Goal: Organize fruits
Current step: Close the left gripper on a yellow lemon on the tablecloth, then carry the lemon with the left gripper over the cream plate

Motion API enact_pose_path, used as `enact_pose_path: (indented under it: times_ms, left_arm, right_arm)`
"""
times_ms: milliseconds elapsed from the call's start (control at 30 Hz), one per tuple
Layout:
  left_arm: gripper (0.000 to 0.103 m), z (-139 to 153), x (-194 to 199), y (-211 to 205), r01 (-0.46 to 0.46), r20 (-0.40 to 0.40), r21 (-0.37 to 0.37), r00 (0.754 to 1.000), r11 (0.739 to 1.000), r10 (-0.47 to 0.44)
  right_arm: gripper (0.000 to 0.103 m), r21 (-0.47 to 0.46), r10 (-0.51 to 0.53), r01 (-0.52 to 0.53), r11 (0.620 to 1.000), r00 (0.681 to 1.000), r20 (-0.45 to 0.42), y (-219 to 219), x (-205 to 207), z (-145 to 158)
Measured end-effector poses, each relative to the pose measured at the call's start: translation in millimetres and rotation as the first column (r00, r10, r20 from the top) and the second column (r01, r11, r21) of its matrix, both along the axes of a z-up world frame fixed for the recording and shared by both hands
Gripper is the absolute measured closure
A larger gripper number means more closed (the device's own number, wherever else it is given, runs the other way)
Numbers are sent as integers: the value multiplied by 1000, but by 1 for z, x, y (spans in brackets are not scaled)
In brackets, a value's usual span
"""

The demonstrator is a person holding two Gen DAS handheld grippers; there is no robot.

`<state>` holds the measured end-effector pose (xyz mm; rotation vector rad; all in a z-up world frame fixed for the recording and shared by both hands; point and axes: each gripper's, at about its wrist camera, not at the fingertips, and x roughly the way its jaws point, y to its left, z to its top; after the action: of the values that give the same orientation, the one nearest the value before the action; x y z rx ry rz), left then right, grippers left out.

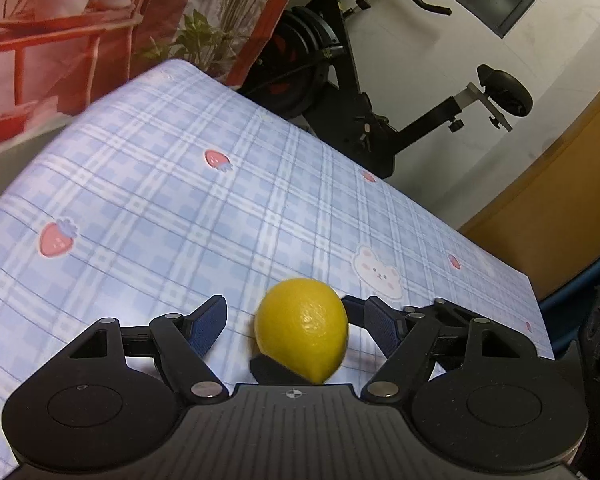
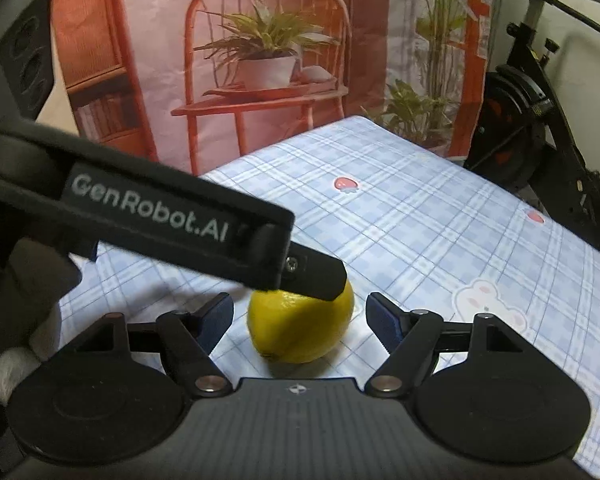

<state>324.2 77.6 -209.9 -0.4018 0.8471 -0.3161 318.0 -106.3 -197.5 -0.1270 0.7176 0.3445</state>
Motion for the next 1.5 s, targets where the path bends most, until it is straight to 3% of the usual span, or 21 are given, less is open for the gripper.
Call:
enact_pose_path:
  times_ms: [133, 233, 367, 633, 867, 933, 1033, 1500]
  left_arm:
    - [27, -2, -1, -3, 7, 4, -17, 1000, 1000, -7]
    - [46, -3, -4, -6, 3, 13, 28, 1000, 1000, -3]
    - [46, -2, -13, -8, 19, 19, 36, 1000, 999, -19]
    - [46, -1, -52, -27, 69, 58, 130, 995, 989, -77]
    - [46, 1, -77, -39, 135, 53, 144, 988, 980, -144]
    - [46, 1, -85, -42, 150, 60, 149, 985, 977, -161]
    - [46, 4, -99, -45, 170, 73, 161, 980, 972, -184]
    - [47, 42, -142, -77, 177, 157, 190, 966, 966, -208]
  right_arm:
    - [41, 12, -7, 7, 1000, 1000, -13, -1, 1, -1]
    - [42, 13, -8, 8, 1000, 1000, -13, -2, 0, 0]
    - [42, 16, -25, 26, 1000, 999, -38, -3, -5, 3]
    - [42, 106, -77, 86, 991, 993, -86, -15, -40, 5]
    - [42, 128, -115, 124, 984, 990, -81, -24, -81, 7]
    - [42, 172, -133, 144, 975, 988, -79, -31, -92, 7]
    - [42, 222, -153, 165, 961, 986, -69, -39, -110, 9]
    - [42, 274, -176, 155, 949, 983, 54, -52, -163, 44]
